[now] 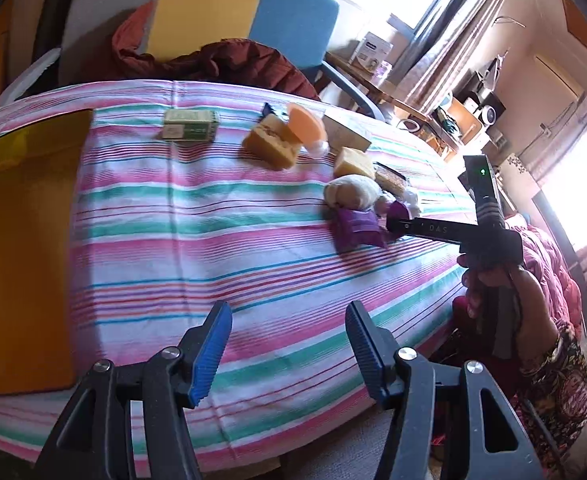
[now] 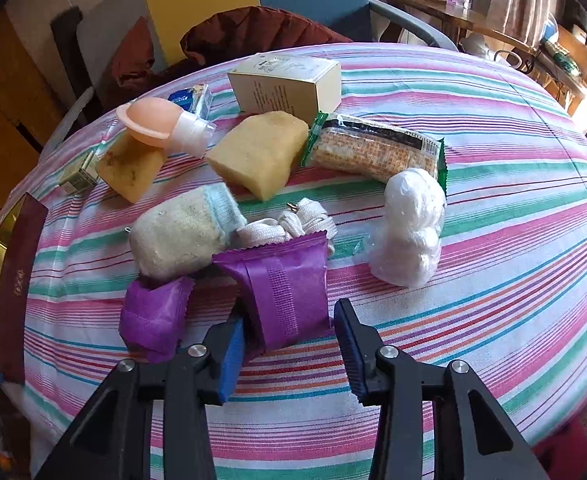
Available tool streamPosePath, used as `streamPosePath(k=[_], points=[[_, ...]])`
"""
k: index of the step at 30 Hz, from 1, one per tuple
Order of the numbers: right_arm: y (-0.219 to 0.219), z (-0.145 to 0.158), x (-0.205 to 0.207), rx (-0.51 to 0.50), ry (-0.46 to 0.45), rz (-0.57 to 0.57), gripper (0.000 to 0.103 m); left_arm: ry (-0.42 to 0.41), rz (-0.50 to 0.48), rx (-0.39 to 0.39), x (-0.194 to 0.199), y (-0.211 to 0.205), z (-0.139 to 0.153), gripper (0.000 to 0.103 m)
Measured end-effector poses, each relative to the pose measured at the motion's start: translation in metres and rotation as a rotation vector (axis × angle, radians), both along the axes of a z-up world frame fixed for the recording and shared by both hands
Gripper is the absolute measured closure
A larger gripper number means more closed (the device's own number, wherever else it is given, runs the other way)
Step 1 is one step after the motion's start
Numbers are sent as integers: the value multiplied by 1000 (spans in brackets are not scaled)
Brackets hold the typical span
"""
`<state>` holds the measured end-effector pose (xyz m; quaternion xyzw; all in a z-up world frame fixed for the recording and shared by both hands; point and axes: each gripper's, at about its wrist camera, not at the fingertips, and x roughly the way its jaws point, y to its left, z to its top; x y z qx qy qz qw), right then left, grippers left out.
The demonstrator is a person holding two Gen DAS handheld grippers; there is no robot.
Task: Organize objects
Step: 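Grasp a purple packet with the left tool while the right tool grasps another purple packet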
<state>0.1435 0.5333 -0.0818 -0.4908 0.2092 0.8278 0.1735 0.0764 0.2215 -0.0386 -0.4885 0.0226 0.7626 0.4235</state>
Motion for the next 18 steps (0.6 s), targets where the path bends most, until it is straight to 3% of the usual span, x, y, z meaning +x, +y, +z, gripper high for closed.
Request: streamPosePath(k=[5, 8, 18], points=[[7, 5, 4, -68, 64, -34, 64, 5, -84, 9, -1, 49, -4, 33], [14, 8, 8, -98, 102, -66, 64, -15, -123, 12, -2, 80, -10, 32], [20, 12, 9, -147, 150, -86, 66, 60, -166, -62, -4, 161, -34, 32]])
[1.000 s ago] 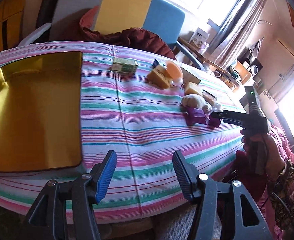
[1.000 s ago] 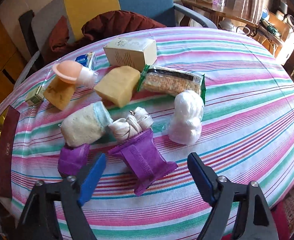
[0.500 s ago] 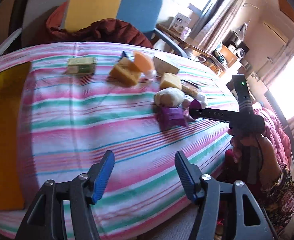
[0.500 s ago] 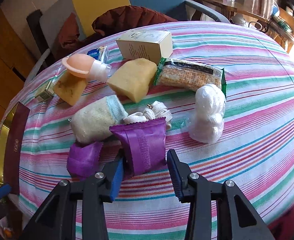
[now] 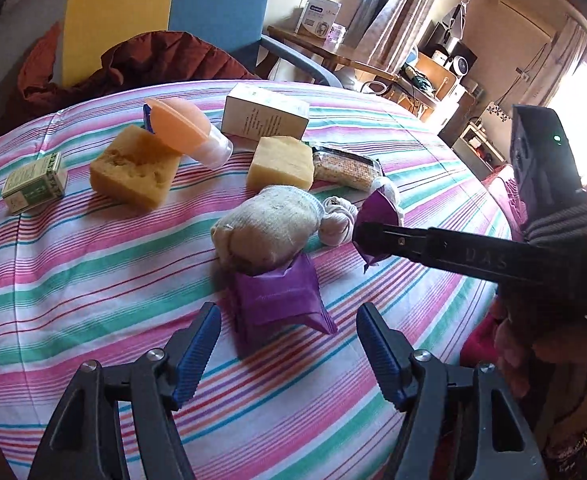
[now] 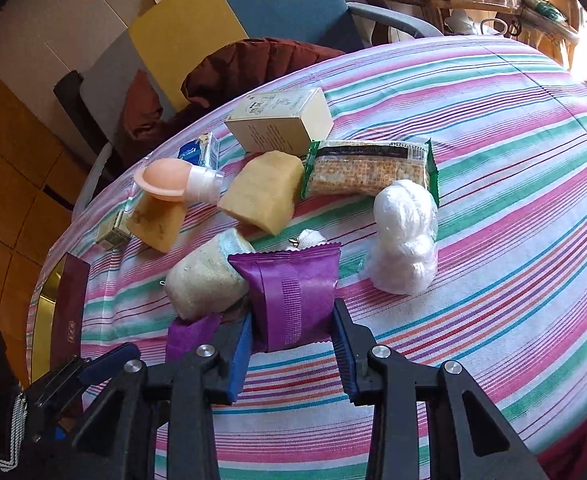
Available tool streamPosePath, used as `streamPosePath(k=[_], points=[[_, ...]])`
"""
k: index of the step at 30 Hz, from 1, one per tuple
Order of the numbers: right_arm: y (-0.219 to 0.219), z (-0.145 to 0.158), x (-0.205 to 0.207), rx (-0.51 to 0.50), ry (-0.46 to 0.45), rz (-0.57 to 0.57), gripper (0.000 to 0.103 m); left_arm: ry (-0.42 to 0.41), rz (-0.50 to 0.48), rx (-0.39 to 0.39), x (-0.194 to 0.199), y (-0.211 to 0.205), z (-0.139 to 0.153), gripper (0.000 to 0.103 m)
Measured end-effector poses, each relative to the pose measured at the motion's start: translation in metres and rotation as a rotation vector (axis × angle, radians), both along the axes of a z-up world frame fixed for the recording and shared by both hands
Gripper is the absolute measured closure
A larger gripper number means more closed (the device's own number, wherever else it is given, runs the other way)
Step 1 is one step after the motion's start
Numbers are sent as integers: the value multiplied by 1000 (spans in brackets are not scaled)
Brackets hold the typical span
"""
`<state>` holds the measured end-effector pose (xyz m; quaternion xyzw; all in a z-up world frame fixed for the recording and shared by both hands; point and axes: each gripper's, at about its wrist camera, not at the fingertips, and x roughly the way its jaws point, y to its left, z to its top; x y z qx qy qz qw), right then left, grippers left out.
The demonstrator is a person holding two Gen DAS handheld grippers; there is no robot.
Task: Organize objects
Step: 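Grasp a purple packet with the left tool while the right tool grasps another purple packet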
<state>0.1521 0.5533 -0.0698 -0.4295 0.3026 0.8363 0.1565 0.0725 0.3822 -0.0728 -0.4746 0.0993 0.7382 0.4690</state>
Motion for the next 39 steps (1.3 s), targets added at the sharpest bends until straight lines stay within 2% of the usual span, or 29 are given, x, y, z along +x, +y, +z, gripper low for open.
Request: streamPosePath(k=[4, 7, 8, 9, 16, 22, 26, 30, 39], points=[[2, 1, 2, -12, 9, 1, 66, -55, 16, 33, -8, 9, -12, 32], [3, 1, 3, -21, 19, 2, 66, -55, 20, 35, -7, 11, -22, 33], [3, 2, 3, -26, 26, 3, 66, -39, 27, 29, -7, 10, -25, 36], [3, 2, 3, -30, 31, 5, 66, -16, 30, 29, -6, 7, -27, 46], [2, 7, 3, -36, 66, 16, 66, 92, 24, 41, 1, -13, -30, 65], [-5, 11, 2, -32, 103, 57, 66, 160, 28, 58, 10, -33, -30, 66], [-9, 12, -1, -41, 120, 84, 66, 137, 54, 79, 6, -47, -30, 67], [-13, 12, -3, -47, 127, 107, 66, 149, 67, 81, 8, -59, -30, 67], [-34, 14, -11, -36, 142, 224, 66, 148, 112, 113, 14, -111, -17, 67]])
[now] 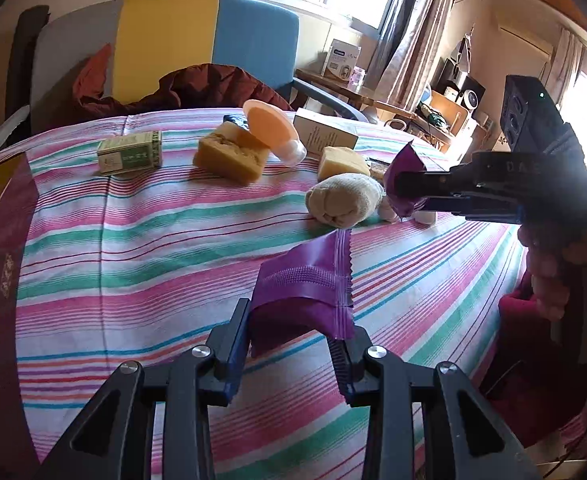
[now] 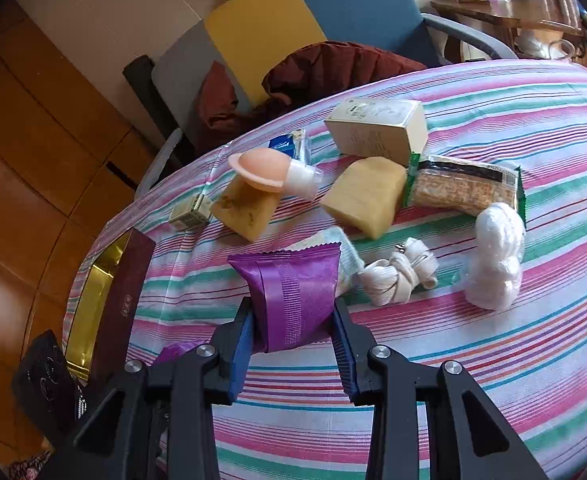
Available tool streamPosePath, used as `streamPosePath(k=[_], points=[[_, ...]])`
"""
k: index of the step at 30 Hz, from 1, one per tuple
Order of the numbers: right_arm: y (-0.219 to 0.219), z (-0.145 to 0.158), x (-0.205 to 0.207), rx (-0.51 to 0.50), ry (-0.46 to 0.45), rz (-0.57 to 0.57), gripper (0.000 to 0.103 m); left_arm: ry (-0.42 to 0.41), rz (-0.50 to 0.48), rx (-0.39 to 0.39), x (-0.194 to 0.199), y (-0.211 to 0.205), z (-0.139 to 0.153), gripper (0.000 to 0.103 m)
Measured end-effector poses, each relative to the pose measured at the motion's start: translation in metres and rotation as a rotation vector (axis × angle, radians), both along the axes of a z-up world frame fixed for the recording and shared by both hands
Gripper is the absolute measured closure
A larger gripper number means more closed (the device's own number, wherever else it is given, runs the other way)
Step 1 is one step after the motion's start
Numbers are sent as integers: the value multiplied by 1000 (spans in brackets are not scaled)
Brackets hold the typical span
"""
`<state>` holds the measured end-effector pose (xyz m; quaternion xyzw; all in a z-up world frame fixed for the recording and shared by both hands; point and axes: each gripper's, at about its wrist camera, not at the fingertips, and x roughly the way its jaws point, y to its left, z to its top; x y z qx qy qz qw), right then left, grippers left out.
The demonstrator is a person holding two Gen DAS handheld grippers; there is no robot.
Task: Organize objects
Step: 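Grasp a purple packet with the left tool while the right tool grasps another purple packet, then carry both purple packets over the gold tray and open both tools to drop them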
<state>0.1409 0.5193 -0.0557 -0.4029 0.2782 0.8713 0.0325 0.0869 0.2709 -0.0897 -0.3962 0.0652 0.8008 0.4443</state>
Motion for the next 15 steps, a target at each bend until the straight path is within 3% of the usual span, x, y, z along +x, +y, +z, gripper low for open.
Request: streamPosePath(k=[7, 15], points=[[-8, -4, -5, 18, -16, 42, 66, -6, 77, 56, -9, -42, 20, 67], [-19, 3, -5, 39, 24, 81, 66, -5, 223, 145, -45, -104, 50, 67]])
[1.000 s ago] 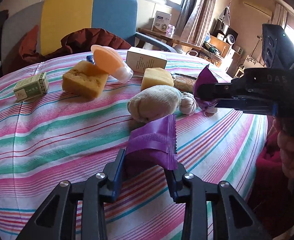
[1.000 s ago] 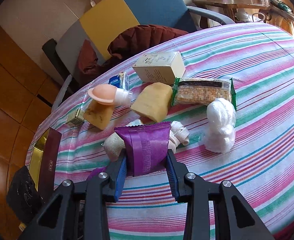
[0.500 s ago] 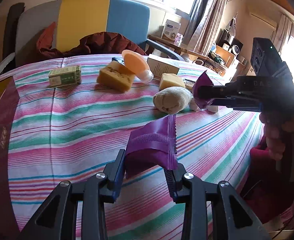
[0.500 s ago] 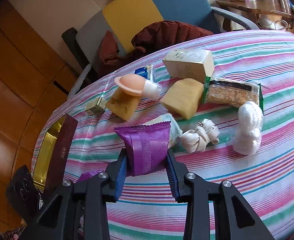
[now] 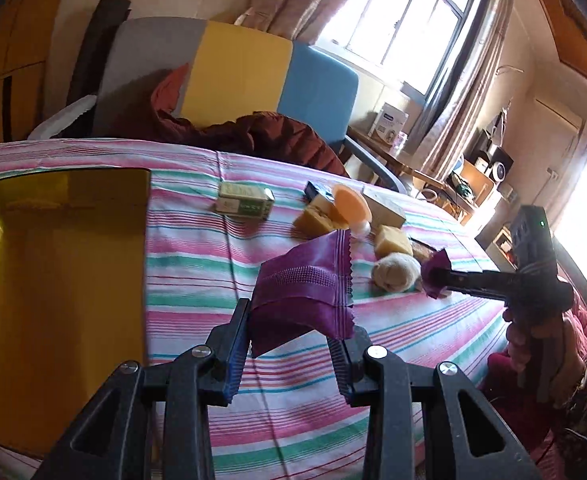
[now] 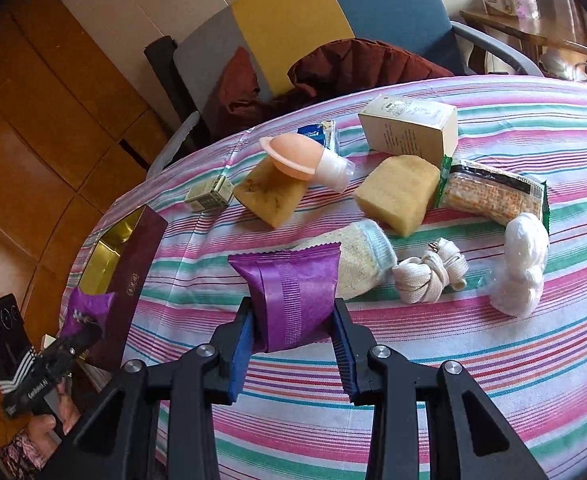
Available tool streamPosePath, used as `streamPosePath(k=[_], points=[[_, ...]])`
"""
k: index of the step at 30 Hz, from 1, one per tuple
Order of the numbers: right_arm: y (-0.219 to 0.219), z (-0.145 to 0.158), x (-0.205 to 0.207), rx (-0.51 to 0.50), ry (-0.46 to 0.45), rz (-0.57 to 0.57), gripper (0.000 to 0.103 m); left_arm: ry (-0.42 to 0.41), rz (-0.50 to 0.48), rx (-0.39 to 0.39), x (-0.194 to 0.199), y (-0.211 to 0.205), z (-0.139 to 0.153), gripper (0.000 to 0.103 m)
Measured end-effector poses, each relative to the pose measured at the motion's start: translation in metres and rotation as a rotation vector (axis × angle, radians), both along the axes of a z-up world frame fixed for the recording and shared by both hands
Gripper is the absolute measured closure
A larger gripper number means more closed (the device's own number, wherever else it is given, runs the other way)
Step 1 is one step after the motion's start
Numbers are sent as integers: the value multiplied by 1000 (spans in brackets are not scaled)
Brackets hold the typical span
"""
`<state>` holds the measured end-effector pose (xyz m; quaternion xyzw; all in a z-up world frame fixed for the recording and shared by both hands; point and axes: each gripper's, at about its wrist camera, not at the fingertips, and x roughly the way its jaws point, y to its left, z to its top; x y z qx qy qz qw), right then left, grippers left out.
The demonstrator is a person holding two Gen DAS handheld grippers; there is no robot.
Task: Organize objects
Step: 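Carry both purple packets over the gold tray and open both tools to drop them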
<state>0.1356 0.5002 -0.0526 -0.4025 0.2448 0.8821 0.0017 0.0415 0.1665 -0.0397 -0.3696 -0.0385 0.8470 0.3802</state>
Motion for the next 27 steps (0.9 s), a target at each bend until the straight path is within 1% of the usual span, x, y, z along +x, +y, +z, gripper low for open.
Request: streamPosePath(k=[2, 6, 9, 11, 13, 15, 17, 18, 21, 23, 25, 27], points=[[-5, 2, 0, 6, 13, 18, 66, -1, 50, -4, -14, -17, 2, 67], [-13, 3, -1, 15, 22, 47, 66, -39, 154, -28, -51, -55, 0, 67], [-19, 1, -3, 38, 11, 60, 66, -68, 225, -78, -83, -79, -5, 67], [-24, -1, -5, 45, 4, 64, 66, -97, 274, -135, -108, -93, -12, 67], [-28, -5, -6, 15, -1, 55, 66, -120, 322, -174, -129, -108, -18, 67], [-38, -7, -9, -10, -3, 56, 66, -154, 365, -230, -153, -121, -28, 67], [-54, -6, -14, -17, 0, 82, 66, -198, 399, -249, -172, -133, -37, 67], [-63, -4, -17, -19, 2, 94, 66, -226, 413, -257, -182, -139, -42, 67], [-91, 2, -27, -44, 24, 144, 66, -312, 461, -244, -205, -153, -55, 67], [-109, 6, -35, -58, 40, 177, 66, -325, 503, -236, -214, -160, -57, 67], [-127, 11, -42, -76, 59, 213, 66, -344, 507, -241, -224, -162, -58, 66], [-143, 13, -47, -86, 68, 249, 66, -326, 540, -249, -232, -165, -55, 65]])
